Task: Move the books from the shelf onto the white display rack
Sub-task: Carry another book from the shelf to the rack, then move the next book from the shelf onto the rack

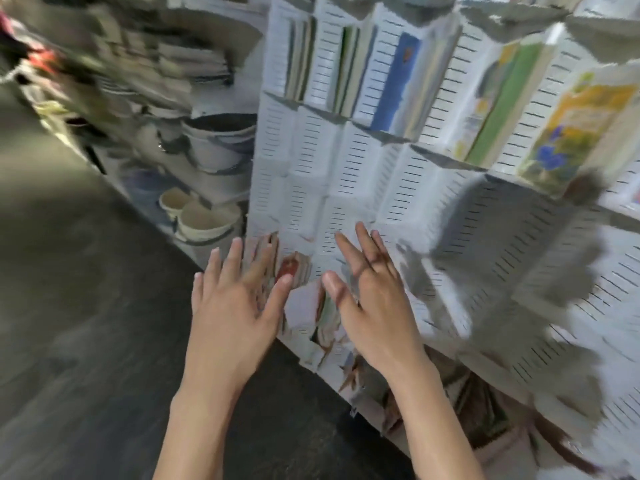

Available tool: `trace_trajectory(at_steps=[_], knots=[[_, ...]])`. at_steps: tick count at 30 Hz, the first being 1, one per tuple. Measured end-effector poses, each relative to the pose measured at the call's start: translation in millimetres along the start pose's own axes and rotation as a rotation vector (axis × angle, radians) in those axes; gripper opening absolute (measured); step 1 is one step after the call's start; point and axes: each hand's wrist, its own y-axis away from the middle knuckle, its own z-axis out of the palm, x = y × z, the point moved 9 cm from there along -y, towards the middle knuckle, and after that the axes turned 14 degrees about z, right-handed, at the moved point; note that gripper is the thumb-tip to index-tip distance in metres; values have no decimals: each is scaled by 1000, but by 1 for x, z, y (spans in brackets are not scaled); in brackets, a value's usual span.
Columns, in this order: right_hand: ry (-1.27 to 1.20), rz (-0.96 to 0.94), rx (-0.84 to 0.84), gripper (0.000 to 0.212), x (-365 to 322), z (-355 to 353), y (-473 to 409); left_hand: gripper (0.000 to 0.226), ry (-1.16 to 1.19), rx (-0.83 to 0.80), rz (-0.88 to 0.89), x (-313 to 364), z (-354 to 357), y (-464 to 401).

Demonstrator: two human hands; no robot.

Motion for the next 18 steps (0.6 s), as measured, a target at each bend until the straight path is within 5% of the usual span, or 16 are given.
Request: trace_trajectory(at_steps=[18], knots=[[-175,-271,-292,77,-222,223,-190,77,-138,188,-327,-270,-121,-94]])
